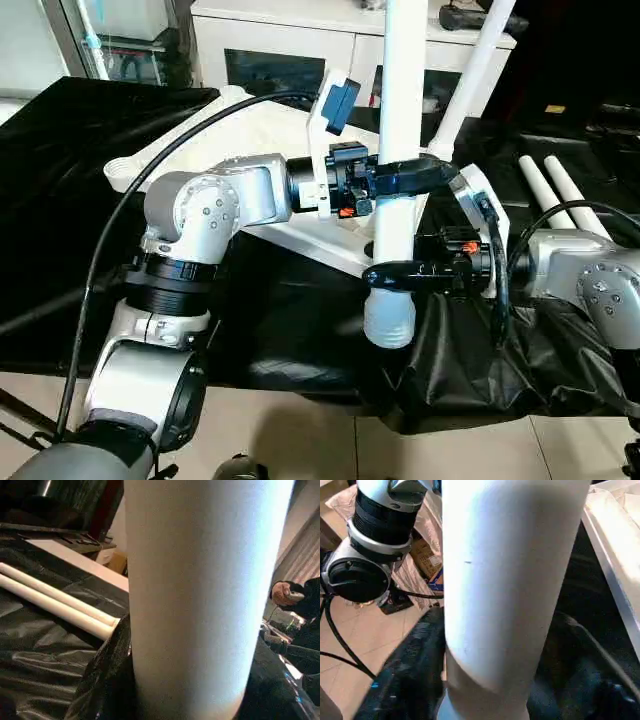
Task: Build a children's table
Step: Pick table leg
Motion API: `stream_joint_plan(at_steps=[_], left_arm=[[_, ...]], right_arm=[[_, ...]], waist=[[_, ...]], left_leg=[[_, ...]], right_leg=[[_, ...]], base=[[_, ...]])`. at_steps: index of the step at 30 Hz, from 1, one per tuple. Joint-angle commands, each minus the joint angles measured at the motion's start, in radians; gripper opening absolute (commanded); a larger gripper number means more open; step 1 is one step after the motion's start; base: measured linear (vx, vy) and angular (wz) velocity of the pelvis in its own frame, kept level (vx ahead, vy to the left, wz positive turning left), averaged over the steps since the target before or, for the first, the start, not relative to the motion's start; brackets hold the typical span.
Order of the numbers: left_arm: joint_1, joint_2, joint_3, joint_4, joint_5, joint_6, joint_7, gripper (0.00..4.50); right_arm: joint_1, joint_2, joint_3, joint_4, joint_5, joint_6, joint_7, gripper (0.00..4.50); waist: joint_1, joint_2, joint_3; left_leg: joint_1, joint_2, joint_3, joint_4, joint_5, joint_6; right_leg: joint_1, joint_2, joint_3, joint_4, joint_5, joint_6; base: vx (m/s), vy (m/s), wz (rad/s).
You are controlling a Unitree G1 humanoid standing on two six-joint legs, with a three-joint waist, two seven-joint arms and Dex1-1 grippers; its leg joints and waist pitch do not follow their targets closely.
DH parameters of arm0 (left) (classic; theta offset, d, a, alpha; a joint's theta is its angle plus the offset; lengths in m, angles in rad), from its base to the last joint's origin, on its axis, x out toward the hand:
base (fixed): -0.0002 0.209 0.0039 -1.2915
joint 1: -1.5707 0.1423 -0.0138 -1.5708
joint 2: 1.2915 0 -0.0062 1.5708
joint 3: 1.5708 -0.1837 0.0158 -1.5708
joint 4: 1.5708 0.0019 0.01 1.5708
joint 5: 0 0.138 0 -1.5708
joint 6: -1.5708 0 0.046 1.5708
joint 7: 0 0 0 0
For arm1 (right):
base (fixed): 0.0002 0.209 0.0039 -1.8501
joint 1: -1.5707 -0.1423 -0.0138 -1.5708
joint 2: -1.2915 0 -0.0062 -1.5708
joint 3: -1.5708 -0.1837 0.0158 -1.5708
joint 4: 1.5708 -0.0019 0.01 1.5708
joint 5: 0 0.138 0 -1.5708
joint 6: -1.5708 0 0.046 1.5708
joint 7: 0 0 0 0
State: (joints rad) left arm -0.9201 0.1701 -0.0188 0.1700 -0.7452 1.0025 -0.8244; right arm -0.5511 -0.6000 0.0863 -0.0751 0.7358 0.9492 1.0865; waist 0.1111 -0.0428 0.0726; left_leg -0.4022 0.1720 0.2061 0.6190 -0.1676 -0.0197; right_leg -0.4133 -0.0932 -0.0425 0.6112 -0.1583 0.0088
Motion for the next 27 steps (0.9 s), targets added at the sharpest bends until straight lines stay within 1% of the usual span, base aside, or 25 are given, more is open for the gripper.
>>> stream_joint_plan(at_steps=[1, 4, 7, 15, 16, 18, 19, 20, 21, 22, 23, 24, 25, 26, 27], left_arm=[[-0.005, -0.003, -0.01, -0.025, 0.004, -0.005, -0.003, 1.84], [-0.007, -0.005, -0.009, -0.024, 0.003, -0.005, -0.001, 1.84], [-0.009, -0.006, -0.006, -0.02, 0.003, -0.006, 0.001, 1.84], [-0.012, -0.006, -0.004, -0.013, 0.013, -0.016, 0.009, 1.84], [-0.013, -0.009, -0.004, -0.007, 0.031, -0.031, 0.031, 2.19], [-0.017, -0.019, 0.007, 0.005, 0.011, -0.016, 0.025, 2.54], [-0.019, -0.021, 0.015, 0.012, 0.003, -0.006, 0.028, 2.6], [-0.021, -0.023, 0.026, 0.025, -0.005, 0.0, 0.031, 2.6], [-0.022, -0.024, 0.034, 0.033, -0.009, 0.002, 0.032, 2.74], [-0.022, -0.023, 0.037, 0.044, -0.008, -0.001, 0.029, 2.89], [-0.021, -0.021, 0.038, 0.049, -0.007, -0.005, 0.026, 2.97], [-0.021, -0.021, 0.038, 0.049, -0.007, -0.005, 0.026, 2.99], [-0.019, -0.02, 0.041, 0.057, -0.008, -0.004, 0.024, 3.0], [-0.015, -0.02, 0.044, 0.06, -0.011, -0.002, 0.021, 3.07], [-0.011, -0.021, 0.05, 0.063, -0.017, 0.004, 0.021, 3.07]], right_arm=[[-0.011, -0.013, 0.0, -0.007, 0.0, 0.004, 0.004, 2.48], [-0.01, -0.011, -0.001, -0.005, 0.002, 0.008, 0.005, 2.26], [-0.008, -0.009, -0.002, -0.006, 0.005, 0.013, 0.004, 1.96], [-0.005, -0.001, -0.013, -0.006, 0.01, 0.015, -0.003, 1.86], [-0.003, 0.003, -0.022, -0.006, 0.014, 0.014, -0.008, 1.86], [0.0, 0.007, -0.037, -0.01, 0.022, 0.012, -0.017, 1.86], [0.003, 0.009, -0.046, -0.014, 0.027, 0.013, -0.022, 1.86], [0.008, 0.01, -0.053, -0.019, 0.032, 0.014, -0.027, 1.86], [0.011, 0.011, -0.058, -0.023, 0.035, 0.015, -0.031, 1.86], [0.019, 0.011, -0.066, -0.031, 0.04, 0.015, -0.036, 1.86], [0.024, 0.011, -0.07, -0.036, 0.042, 0.014, -0.039, 1.86], [0.024, 0.011, -0.07, -0.036, 0.042, 0.014, -0.039, 1.86], [0.034, 0.01, -0.079, -0.047, 0.048, 0.016, -0.044, 1.86], [0.044, 0.009, -0.085, -0.057, 0.053, 0.016, -0.048, 1.86], [0.055, 0.009, -0.095, -0.069, 0.06, 0.018, -0.055, 1.86]], waist=[[-0.001, -0.012, -0.084], [0.0, -0.012, -0.085], [0.0, -0.012, -0.084], [0.0, -0.012, -0.085], [0.001, -0.01, -0.086], [0.002, -0.011, -0.086], [0.003, -0.005, -0.087], [0.002, -0.005, -0.087], [0.002, -0.005, -0.087], [0.003, -0.001, -0.087], [0.003, -0.005, -0.087], [0.004, -0.004, -0.087], [0.005, 0.0, -0.087], [0.004, -0.002, -0.088], [0.004, 0.006, -0.088]], left_leg=[[0.035, 0.053, -0.026, -0.073, -0.168, -0.017], [0.035, 0.052, -0.026, -0.073, -0.166, -0.016], [0.035, 0.053, -0.026, -0.072, -0.167, -0.015], [0.034, 0.052, -0.026, -0.072, -0.163, -0.014], [0.034, 0.053, -0.026, -0.072, -0.161, -0.014], [0.034, 0.052, -0.026, -0.071, -0.16, -0.014], [0.035, 0.052, -0.026, -0.071, -0.158, -0.015], [0.035, 0.051, -0.026, -0.071, -0.161, -0.014], [0.034, 0.051, -0.026, -0.071, -0.162, -0.013], [0.035, 0.05, -0.026, -0.071, -0.164, -0.015], [0.035, 0.049, -0.026, -0.071, -0.168, -0.015], [0.034, 0.049, -0.026, -0.072, -0.17, -0.016], [0.035, 0.05, -0.027, -0.072, -0.172, -0.018], [0.036, 0.051, -0.027, -0.072, -0.171, -0.018], [0.036, 0.051, -0.028, -0.073, -0.176, -0.019]], right_leg=[[0.045, -0.054, 0.031, -0.062, -0.237, -0.207], [0.045, -0.054, 0.031, -0.062, -0.231, -0.209], [0.045, -0.054, 0.031, -0.062, -0.235, -0.209], [0.047, -0.055, 0.031, -0.062, -0.228, -0.21], [0.047, -0.054, 0.031, -0.061, -0.222, -0.211], [0.047, -0.054, 0.031, -0.06, -0.218, -0.214], [0.047, -0.055, 0.031, -0.06, -0.214, -0.216], [0.047, -0.054, 0.031, -0.06, -0.208, -0.219], [0.047, -0.053, 0.03, -0.06, -0.204, -0.221], [0.048, -0.053, 0.03, -0.06, -0.204, -0.222], [0.047, -0.052, 0.03, -0.061, -0.207, -0.219], [0.049, -0.052, 0.03, -0.062, -0.208, -0.217], [0.049, -0.054, 0.03, -0.061, -0.208, -0.218], [0.048, -0.053, 0.03, -0.06, -0.198, -0.218], [0.048, -0.052, 0.03, -0.06, -0.192, -0.223]], base=[[0.0, 0.0, 0.0], [0.0, 0.0, 0.0], [0.0, 0.0, 0.0], [0.0, 0.0, 0.0], [0.0, 0.0, 0.0], [0.0, 0.0, 0.0], [0.0, 0.0, 0.0], [0.0, 0.0, 0.0], [0.0, 0.0, 0.0], [0.0, 0.0, 0.0], [0.0, 0.0, 0.0], [0.0, 0.0, 0.0], [0.0, 0.0, 0.0], [0.0, 0.0, 0.0], [0.0, 0.0, 0.0]])
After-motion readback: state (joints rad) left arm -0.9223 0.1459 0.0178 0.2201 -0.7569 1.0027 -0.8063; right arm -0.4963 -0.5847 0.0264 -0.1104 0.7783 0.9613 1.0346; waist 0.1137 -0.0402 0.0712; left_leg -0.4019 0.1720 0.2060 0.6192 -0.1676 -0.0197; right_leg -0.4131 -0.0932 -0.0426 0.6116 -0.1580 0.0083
